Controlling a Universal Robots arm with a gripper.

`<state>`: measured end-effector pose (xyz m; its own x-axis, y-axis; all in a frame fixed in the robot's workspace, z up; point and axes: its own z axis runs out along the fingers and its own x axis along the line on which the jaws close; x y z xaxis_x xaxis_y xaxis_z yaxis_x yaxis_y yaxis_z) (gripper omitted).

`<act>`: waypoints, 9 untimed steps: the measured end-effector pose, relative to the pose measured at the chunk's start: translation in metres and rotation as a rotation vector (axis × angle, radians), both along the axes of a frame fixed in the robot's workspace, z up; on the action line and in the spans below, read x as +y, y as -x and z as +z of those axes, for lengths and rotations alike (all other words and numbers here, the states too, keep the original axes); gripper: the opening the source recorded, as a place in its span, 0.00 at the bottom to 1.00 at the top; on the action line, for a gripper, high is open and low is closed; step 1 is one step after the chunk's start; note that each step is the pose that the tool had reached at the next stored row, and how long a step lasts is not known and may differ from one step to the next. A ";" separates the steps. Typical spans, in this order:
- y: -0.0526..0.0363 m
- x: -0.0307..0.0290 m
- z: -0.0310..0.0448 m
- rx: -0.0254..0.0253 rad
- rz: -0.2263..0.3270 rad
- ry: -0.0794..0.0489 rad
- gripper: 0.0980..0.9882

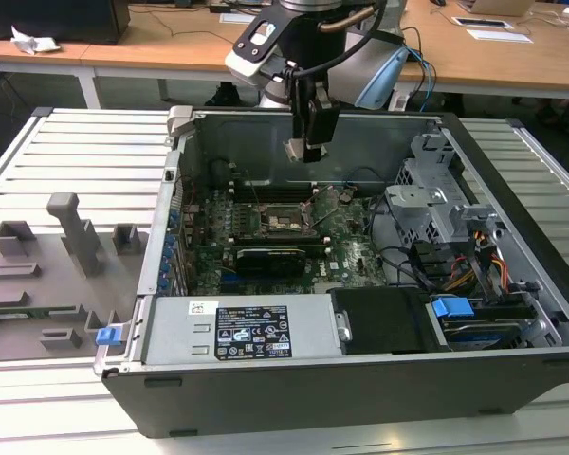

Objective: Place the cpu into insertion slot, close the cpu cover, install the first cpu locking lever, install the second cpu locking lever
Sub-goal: 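Place the cpu into insertion slot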

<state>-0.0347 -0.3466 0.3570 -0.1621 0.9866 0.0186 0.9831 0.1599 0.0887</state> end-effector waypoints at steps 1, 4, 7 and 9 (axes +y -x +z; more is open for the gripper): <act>0.0000 0.0000 -0.0001 0.0000 0.000 0.000 0.48; 0.0000 0.0000 -0.0009 -0.0001 0.000 0.000 0.48; 0.0000 0.0000 -0.0016 -0.0001 0.000 0.000 0.48; 0.0000 0.0000 -0.0019 -0.0001 0.000 0.000 0.48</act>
<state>-0.0347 -0.3466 0.3551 -0.1621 0.9866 0.0187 0.9831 0.1599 0.0888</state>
